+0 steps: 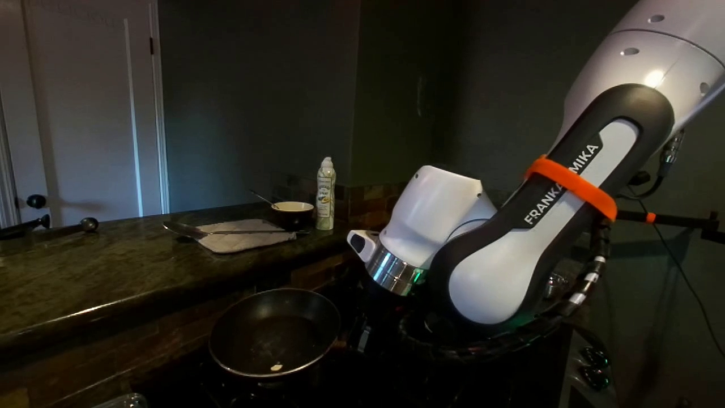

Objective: Move the black pan to the back left plate of the stove.

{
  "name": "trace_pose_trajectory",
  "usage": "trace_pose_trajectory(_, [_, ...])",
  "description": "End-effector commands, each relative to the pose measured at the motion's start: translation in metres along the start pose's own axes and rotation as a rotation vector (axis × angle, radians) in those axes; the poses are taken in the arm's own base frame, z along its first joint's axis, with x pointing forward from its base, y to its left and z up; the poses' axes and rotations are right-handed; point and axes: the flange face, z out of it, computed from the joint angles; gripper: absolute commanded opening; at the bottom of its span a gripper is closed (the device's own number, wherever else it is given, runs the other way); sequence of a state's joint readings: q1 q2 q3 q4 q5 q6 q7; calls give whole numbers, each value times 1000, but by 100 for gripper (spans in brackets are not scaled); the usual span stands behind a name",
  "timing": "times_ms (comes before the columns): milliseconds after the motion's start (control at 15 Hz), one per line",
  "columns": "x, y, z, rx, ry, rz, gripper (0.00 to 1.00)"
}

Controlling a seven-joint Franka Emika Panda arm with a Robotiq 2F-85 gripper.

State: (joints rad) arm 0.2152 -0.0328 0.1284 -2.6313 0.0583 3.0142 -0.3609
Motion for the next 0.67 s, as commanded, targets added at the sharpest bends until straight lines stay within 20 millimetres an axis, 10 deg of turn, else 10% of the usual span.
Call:
trace_pose_trajectory(0, [10,-4,5,28,5,16,0])
trace_pose_trajectory(600, [1,13,10,41,-6,56,0])
